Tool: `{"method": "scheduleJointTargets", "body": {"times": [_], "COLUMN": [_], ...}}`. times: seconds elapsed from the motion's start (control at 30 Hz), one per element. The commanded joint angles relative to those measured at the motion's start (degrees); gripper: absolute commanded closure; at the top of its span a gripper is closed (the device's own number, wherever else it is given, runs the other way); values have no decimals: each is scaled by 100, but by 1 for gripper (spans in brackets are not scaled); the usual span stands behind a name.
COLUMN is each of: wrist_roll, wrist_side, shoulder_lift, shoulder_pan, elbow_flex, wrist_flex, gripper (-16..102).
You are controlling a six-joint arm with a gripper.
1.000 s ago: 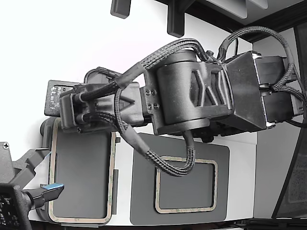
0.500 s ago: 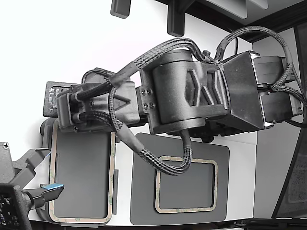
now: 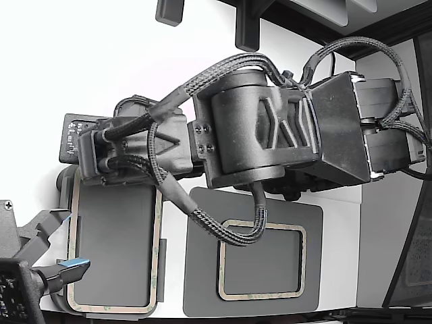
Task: Move top rectangular frame to the holder.
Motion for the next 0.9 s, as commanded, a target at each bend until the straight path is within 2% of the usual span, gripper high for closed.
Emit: {"method": "scheduleJointTargets", "body": {"times": [0.0, 0.87], "wrist_roll": [9, -35], "wrist_side": [9, -26], "shoulder_lift": [105, 70], "shoulder_pan": [-88, -88], "elbow_flex": [-114, -88], "wrist_flex": [44, 44], "gripper": [97, 97]}}
